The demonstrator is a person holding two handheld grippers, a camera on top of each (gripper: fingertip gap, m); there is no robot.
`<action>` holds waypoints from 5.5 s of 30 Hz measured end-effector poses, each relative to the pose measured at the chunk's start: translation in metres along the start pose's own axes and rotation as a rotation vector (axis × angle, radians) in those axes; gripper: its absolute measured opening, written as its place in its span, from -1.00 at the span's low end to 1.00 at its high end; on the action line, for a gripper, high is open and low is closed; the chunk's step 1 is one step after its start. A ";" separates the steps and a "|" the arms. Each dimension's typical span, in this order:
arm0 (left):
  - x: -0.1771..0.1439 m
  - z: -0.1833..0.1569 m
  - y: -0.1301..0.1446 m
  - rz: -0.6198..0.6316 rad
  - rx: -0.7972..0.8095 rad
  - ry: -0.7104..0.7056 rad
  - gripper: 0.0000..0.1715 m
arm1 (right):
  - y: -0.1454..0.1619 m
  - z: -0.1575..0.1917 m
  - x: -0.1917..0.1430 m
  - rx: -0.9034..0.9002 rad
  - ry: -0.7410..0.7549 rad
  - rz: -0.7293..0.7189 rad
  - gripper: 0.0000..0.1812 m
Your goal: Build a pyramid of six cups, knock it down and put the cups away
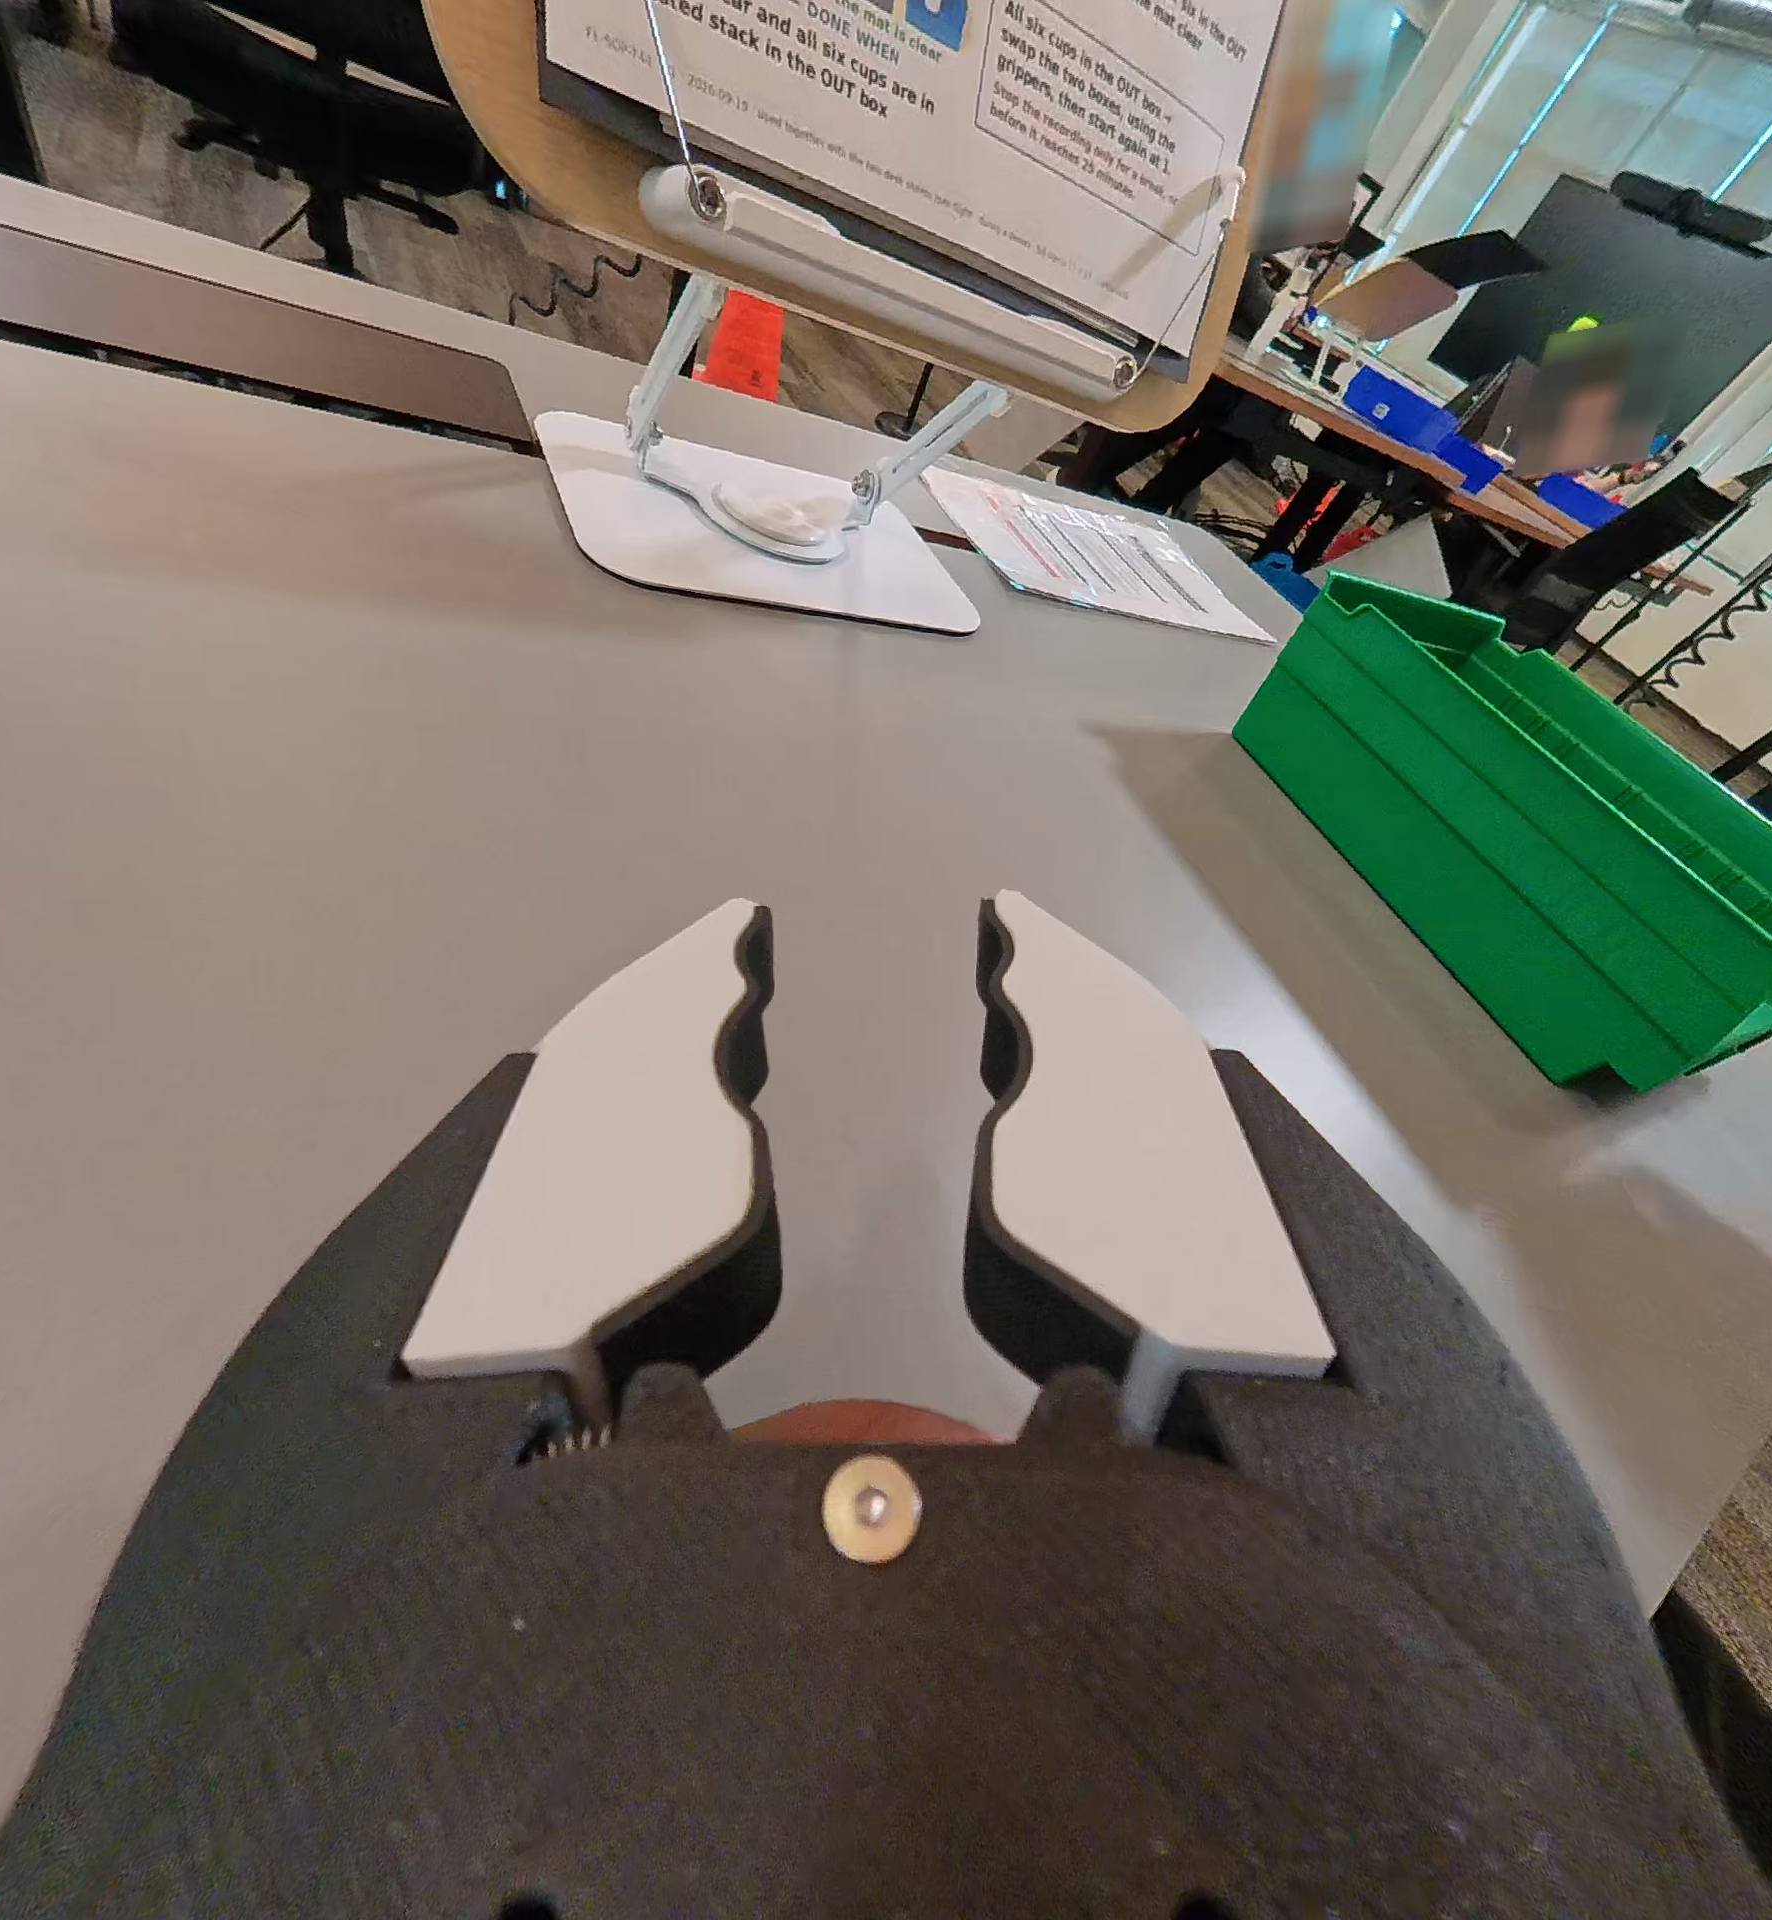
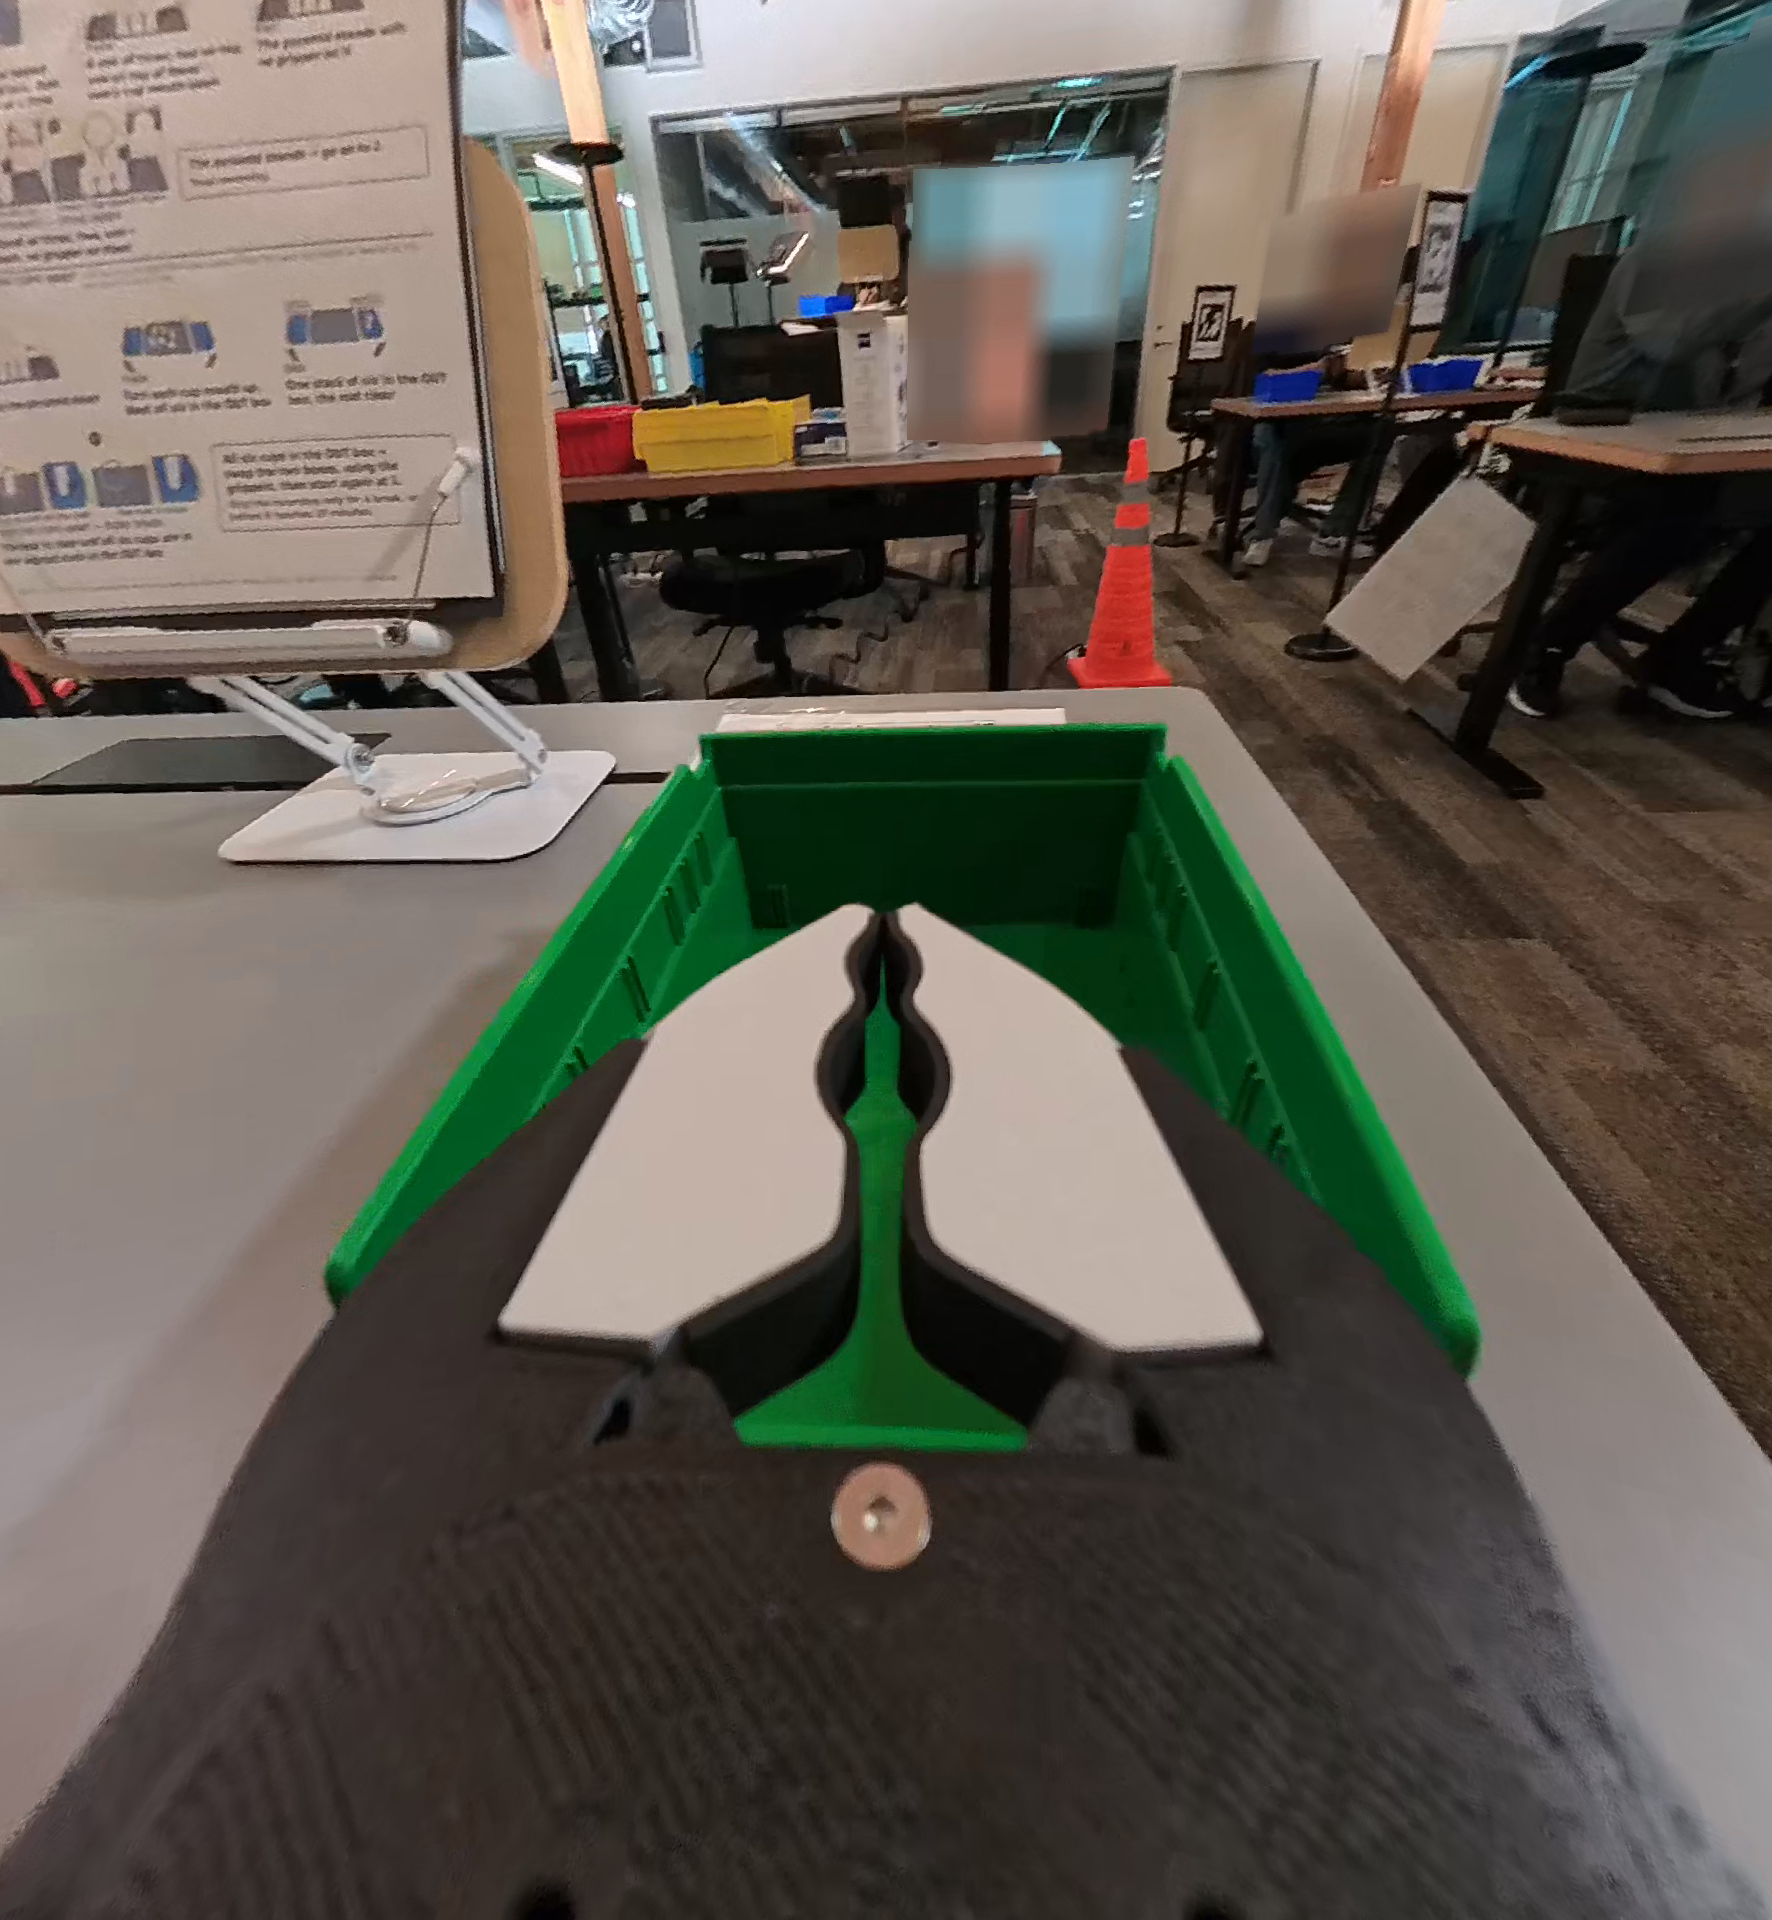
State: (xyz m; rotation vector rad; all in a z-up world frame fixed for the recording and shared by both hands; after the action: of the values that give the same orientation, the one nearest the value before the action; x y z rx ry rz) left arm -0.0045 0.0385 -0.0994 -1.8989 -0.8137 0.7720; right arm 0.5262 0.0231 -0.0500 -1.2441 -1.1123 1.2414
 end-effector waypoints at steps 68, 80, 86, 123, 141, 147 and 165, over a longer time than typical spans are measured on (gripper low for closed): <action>-0.006 0.000 0.001 -0.012 0.000 0.027 -0.87 | -0.019 0.070 -0.007 -0.214 -0.132 -0.170 -0.60; -0.072 -0.006 0.013 -0.052 -0.052 -0.056 -0.80 | -0.023 0.334 0.038 -0.196 -0.592 -0.012 -0.36; -0.116 -0.003 0.020 -0.045 -0.004 -0.217 -0.78 | -0.039 0.537 0.032 -0.444 -1.031 -0.105 -0.57; -0.145 -0.006 0.029 -0.025 -0.060 -0.236 -0.68 | -0.039 0.761 0.018 -0.878 -1.244 -0.468 -0.96; -0.113 -0.018 0.026 -0.035 -0.089 -0.088 -0.64 | -0.054 0.436 0.034 -0.343 -0.862 -0.198 -0.97; -0.074 -0.033 0.033 0.075 -0.033 0.004 -0.64 | -0.007 0.324 0.020 -0.211 -0.663 -0.120 -0.97; 0.012 -0.083 0.056 0.264 -0.238 0.421 -0.52 | 0.008 0.258 -0.011 -0.028 -0.628 -0.049 -0.97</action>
State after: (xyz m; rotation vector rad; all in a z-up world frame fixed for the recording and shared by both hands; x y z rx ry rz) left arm 0.0797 -0.0136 -0.1192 -2.3085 -0.4088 0.4123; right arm 0.2681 0.0243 -0.0466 -0.8508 -1.5955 1.6368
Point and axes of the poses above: each gripper's, where its closed fingertips meet, x out along the fingers, y out of its underside, z = x × y across the jaws, the point moved 8 cm from there along -x, back along the fingers, and after that the axes turned 9 degrees about y, right-handed, at the moved point
